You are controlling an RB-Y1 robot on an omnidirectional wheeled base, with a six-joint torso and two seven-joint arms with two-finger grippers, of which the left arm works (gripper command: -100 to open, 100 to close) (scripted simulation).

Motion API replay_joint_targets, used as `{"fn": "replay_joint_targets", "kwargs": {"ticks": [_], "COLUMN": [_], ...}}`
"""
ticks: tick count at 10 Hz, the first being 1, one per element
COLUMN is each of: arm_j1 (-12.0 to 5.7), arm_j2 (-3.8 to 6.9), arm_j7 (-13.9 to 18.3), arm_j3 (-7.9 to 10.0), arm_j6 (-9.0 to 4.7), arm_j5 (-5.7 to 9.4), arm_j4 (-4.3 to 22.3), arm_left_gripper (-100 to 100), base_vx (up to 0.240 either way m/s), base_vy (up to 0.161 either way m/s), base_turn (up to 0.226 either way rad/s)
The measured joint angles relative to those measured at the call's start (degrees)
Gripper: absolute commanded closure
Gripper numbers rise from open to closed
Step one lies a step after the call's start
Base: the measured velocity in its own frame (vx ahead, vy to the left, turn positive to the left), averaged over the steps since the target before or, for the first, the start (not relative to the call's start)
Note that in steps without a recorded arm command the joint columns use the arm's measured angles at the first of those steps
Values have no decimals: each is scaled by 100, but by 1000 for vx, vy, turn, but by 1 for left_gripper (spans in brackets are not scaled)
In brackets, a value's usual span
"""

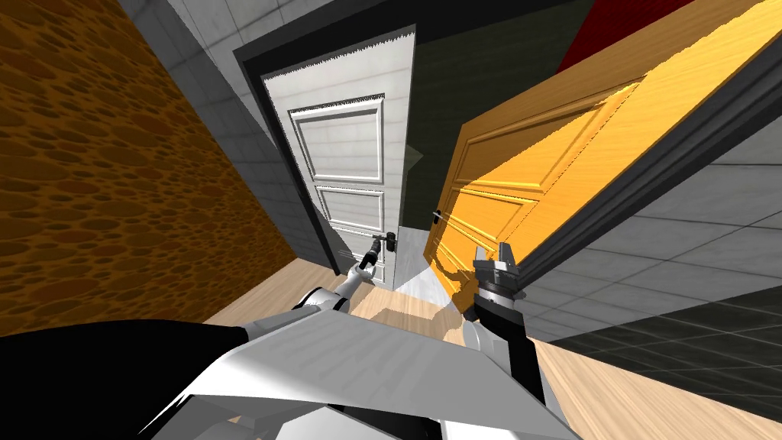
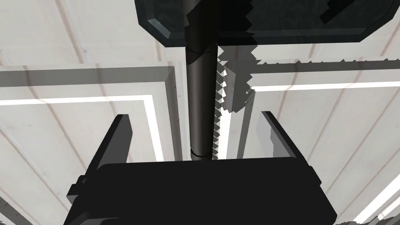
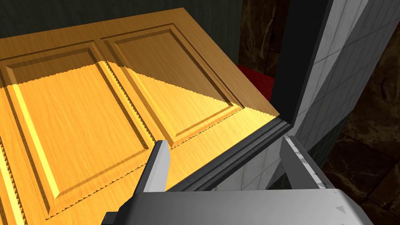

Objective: Push the door open

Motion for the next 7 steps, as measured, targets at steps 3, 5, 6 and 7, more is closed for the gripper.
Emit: {"fn": "replay_joint_targets", "kwargs": {"ticks": [3,5,6,7], "arm_j1": [7,7,3,3], "arm_j2": [-99,-102,-99,-100], "arm_j7": [-5,-5,-1,-1], "arm_j3": [26,24,28,26], "arm_j6": [-2,-6,-2,1], "arm_j5": [9,8,11,10], "arm_j4": [5,-2,2,4], "arm_left_gripper": [-100,100,100,100], "base_vx": [150,-26,-20,-9], "base_vy": [-25,6,8,4], "base_turn": [-13,-3,-10,-1]}}
